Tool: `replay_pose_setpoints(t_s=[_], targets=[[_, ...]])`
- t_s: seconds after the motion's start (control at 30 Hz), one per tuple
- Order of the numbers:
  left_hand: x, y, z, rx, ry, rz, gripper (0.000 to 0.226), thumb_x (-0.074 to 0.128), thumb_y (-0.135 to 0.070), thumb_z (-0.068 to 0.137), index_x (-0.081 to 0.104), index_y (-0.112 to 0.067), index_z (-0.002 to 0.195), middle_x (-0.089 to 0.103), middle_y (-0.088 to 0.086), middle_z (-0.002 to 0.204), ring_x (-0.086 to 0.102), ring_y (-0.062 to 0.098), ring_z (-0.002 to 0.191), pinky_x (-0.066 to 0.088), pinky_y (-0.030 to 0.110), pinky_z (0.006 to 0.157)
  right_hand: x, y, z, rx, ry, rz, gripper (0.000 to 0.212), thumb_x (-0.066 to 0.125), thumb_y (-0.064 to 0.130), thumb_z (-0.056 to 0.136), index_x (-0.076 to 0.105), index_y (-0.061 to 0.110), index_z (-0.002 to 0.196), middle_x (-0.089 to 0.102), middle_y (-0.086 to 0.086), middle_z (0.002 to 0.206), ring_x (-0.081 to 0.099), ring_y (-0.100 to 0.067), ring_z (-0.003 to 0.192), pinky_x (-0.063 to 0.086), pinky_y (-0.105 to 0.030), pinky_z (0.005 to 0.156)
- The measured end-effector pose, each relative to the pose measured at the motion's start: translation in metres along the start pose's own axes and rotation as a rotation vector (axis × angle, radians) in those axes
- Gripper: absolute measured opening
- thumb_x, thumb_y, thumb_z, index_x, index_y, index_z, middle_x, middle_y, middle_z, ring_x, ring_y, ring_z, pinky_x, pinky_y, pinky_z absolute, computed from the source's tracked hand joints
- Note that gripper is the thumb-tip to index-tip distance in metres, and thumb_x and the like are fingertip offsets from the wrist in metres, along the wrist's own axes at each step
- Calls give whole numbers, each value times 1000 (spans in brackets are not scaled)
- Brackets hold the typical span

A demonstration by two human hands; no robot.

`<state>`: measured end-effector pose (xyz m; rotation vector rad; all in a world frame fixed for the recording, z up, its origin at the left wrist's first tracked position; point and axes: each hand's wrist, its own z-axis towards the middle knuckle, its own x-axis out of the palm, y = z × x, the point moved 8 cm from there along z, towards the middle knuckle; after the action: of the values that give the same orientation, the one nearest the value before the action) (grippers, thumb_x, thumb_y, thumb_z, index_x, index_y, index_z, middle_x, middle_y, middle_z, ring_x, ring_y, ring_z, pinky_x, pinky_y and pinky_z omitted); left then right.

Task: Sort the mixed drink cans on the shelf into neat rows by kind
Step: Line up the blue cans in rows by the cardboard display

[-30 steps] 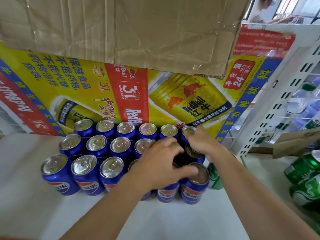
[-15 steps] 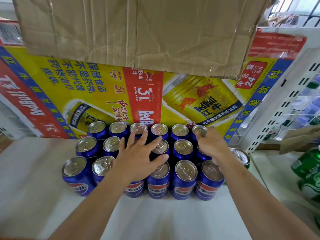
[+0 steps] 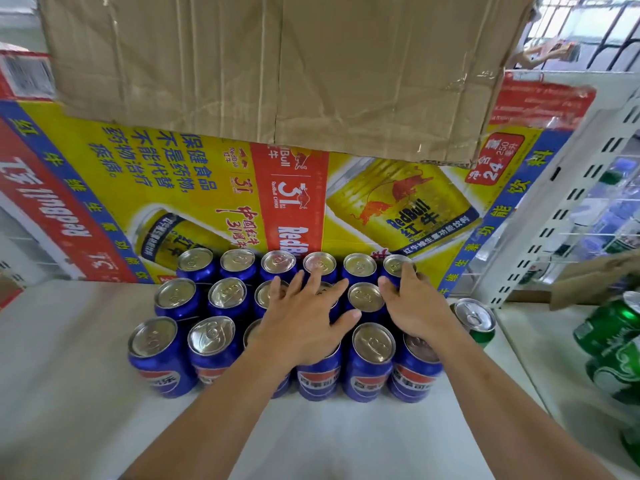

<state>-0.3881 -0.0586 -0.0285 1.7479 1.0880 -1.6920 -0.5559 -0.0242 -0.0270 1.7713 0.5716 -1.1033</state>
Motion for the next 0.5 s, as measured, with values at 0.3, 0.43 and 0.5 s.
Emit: replay_pose_setpoints(t_s=[0.3, 0.43, 0.5], targets=[[-45, 100, -39, -222, -250, -42, 58, 20, -61, 94, 26, -40, 148, 29, 1, 155, 26, 27, 143, 21, 56, 113, 15, 73, -24, -191, -88, -308, 63, 21, 52, 100, 12, 18, 153, 6, -7, 161, -4, -36, 147, 10, -60, 115], [-48, 170, -67, -357, -274, -196, 61, 29, -63, 93, 29, -37, 148, 34, 1, 154, 35, 26, 139, 32, 47, 110, 48, 104, -26, -322, 38, -333, 65, 22, 60, 97, 9, 29, 153, 0, -1, 162, -7, -38, 147, 4, -67, 112], [-41, 195, -81, -451, -303, -541, 53, 43, -49, 98, 32, -33, 148, 36, 2, 153, 35, 25, 138, 30, 40, 109, 57, 105, -25, -324, 60, -377, 69, 19, 65, 94, 2, 33, 153, -4, 2, 162, -10, -38, 147, -1, -69, 109]])
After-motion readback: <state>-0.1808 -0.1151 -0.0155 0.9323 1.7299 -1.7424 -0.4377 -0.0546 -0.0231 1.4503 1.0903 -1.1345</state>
